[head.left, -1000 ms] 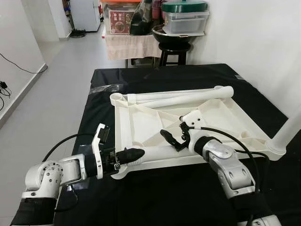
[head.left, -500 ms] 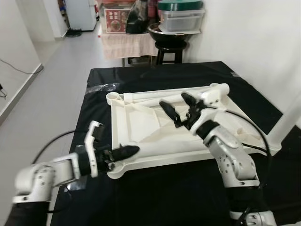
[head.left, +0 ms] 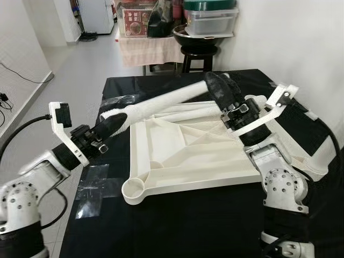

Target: Building children table

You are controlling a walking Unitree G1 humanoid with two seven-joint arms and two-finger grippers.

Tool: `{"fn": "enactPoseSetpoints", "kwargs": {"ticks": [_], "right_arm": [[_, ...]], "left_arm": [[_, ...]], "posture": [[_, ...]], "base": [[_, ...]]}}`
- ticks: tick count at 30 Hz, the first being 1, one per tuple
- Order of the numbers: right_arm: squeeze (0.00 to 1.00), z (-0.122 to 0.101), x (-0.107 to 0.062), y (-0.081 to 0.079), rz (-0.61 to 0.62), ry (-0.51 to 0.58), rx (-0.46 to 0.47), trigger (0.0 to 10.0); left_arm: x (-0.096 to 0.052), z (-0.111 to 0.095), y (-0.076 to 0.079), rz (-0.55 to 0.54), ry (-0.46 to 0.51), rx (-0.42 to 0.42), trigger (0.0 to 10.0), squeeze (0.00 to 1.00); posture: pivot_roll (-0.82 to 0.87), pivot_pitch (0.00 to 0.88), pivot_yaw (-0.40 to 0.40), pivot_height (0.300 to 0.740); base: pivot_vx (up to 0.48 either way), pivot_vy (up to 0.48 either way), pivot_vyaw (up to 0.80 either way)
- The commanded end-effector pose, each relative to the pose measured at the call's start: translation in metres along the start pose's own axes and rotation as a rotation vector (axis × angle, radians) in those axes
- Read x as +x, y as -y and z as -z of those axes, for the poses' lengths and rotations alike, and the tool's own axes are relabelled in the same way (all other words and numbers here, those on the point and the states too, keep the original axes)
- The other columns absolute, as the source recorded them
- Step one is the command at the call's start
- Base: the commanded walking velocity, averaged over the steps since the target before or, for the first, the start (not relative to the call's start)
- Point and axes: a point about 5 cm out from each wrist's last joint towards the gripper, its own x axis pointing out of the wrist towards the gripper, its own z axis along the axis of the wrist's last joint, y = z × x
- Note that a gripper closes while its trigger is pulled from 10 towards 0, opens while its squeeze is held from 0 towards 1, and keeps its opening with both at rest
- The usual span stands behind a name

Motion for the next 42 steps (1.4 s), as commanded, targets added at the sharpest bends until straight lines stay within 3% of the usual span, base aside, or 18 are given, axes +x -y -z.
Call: {"fn": "enactPoseSetpoints", "kwargs": {"ticks": [1, 6, 9, 15, 21, 25, 38, 39, 42], "right_arm": [[0.00, 0.009, -0.006, -0.007, -0.055, -0.058, 0.029, 10.0], [0.00, 0.016, -0.011, -0.012, -0.103, -0.107, 0.072, 10.0], [0.00, 0.024, -0.011, -0.019, -0.150, -0.152, 0.130, 10.0], [0.00, 0.030, 0.004, -0.036, -0.278, -0.180, 0.179, 10.0], [0.00, 0.029, 0.010, -0.046, -0.352, -0.179, 0.192, 10.0], [0.00, 0.027, 0.021, -0.062, -0.463, -0.164, 0.217, 10.0], [0.00, 0.033, 0.044, -0.081, -0.504, -0.117, 0.276, 10.0], [0.00, 0.033, 0.045, -0.086, -0.529, -0.115, 0.290, 5.0], [0.00, 0.034, 0.046, -0.090, -0.556, -0.112, 0.304, 5.0]], "left_arm": [[0.003, -0.008, 0.006, 0.058, 0.102, 0.003, 0.0, 0.00], [0.003, -0.012, 0.011, 0.118, 0.160, -0.021, 0.0, 0.00], [-0.001, -0.008, 0.024, 0.286, 0.174, -0.103, 0.0, 0.00], [-0.013, 0.012, 0.037, 0.467, 0.148, -0.181, 0.0, 0.00], [-0.016, 0.018, 0.039, 0.500, 0.153, -0.223, 0.0, 0.00], [-0.017, 0.027, 0.042, 0.517, 0.144, -0.257, 0.0, 0.00], [-0.016, 0.038, 0.046, 0.552, 0.118, -0.287, 0.2, 0.00], [-0.016, 0.039, 0.048, 0.560, 0.112, -0.291, 0.2, 0.00], [-0.016, 0.040, 0.049, 0.568, 0.106, -0.296, 0.2, 0.00]], "posture": [[-0.10, 0.000, -0.003, 0.740], [-0.09, 0.000, -0.005, 0.740], [-0.09, 0.000, -0.004, 0.740], [-0.08, 0.000, -0.012, 0.740], [-0.08, 0.000, -0.013, 0.740], [-0.07, 0.000, -0.020, 0.740], [-0.07, 0.000, -0.020, 0.740], [-0.07, 0.000, -0.020, 0.740], [-0.07, 0.000, -0.020, 0.740]], "base": [[0.000, 0.000, 0.00], [0.000, 0.000, 0.00], [0.000, 0.000, 0.00], [0.000, 0.000, 0.00], [0.000, 0.000, 0.00], [0.000, 0.000, 0.00], [0.000, 0.000, 0.00], [0.000, 0.000, 0.00], [0.000, 0.000, 0.00]]}}
